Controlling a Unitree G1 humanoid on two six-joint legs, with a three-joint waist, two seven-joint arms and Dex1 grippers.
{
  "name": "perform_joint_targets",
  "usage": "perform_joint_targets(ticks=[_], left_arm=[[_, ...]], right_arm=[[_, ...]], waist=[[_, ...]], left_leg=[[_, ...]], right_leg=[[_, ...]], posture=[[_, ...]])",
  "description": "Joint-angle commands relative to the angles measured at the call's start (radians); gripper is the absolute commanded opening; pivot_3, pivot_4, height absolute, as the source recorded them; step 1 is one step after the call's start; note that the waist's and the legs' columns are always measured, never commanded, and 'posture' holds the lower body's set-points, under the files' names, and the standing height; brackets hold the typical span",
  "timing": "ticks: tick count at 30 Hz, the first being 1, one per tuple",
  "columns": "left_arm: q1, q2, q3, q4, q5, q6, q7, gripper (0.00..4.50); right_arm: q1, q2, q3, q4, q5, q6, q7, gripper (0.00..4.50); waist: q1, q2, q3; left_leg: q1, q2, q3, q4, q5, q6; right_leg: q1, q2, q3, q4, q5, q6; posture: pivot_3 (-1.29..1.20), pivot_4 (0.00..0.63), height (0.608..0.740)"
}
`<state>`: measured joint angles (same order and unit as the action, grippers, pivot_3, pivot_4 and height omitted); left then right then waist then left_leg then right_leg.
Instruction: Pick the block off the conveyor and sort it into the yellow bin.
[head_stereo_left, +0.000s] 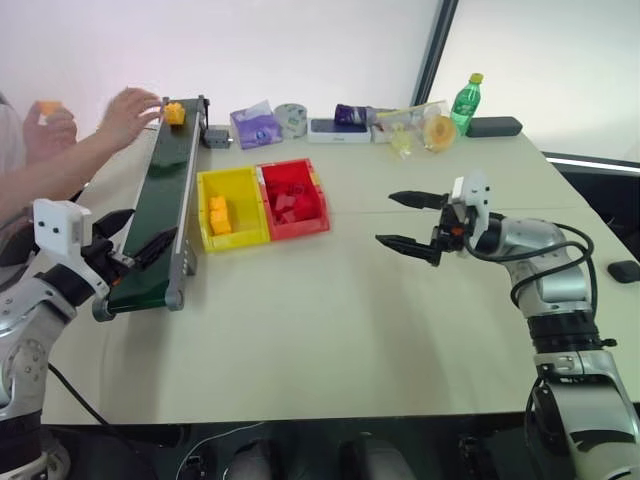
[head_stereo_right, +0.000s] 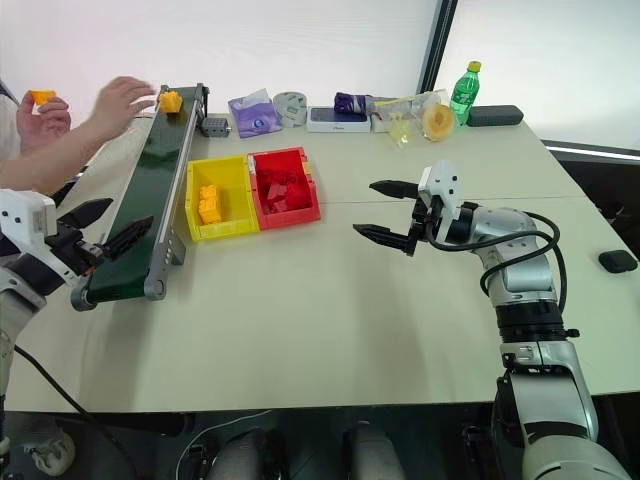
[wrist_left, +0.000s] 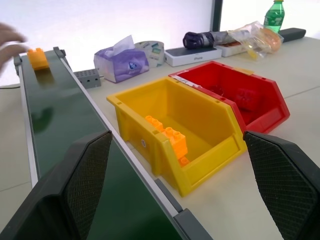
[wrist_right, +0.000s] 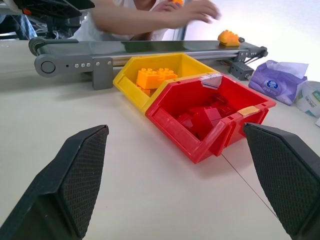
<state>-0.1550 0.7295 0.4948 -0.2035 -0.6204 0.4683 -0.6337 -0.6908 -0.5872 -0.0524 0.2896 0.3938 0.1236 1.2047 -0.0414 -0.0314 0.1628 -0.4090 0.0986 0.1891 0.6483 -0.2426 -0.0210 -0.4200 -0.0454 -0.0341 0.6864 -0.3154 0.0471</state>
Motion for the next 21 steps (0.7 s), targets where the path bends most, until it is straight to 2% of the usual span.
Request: perform_joint_targets(ticks=[1, 15, 21], left_arm=[[0.0, 0.005, 0.039, -0.038, -0.022, -0.02, -0.012, 4.44], [0.037, 0.005, 0.06, -0.047, 0.009, -0.049, 0.01, 4.44], [0.095, -0.05, 0.112, -0.083, 0.024, -0.081, 0.085, 4.44]], right_arm=[[-0.003, -0.005, -0.01, -0.025, 0.005, -0.012, 0.003, 4.5], [-0.016, 0.001, -0.003, -0.002, 0.001, -0.017, 0.012, 4.5], [-0.02, -0.001, -0.005, 0.005, -0.001, -0.02, 0.016, 4.5]], waist=[[0.0, 0.0, 0.0], [0.0, 0.0, 0.0], [-0.001, 0.0, 0.0]], left_leg=[[0.0, 0.0, 0.0, 0.0, 0.0, 0.0], [0.0, 0.0, 0.0, 0.0, 0.0, 0.0], [0.0, 0.0, 0.0, 0.0, 0.0, 0.0]], right_leg=[[0.0, 0.0, 0.0, 0.0, 0.0, 0.0], [0.0, 0.0, 0.0, 0.0, 0.0, 0.0], [0.0, 0.0, 0.0, 0.0, 0.0, 0.0]], posture=[[0.0, 0.15, 0.74], [0.0, 0.15, 0.74], [0.0, 0.15, 0.74]])
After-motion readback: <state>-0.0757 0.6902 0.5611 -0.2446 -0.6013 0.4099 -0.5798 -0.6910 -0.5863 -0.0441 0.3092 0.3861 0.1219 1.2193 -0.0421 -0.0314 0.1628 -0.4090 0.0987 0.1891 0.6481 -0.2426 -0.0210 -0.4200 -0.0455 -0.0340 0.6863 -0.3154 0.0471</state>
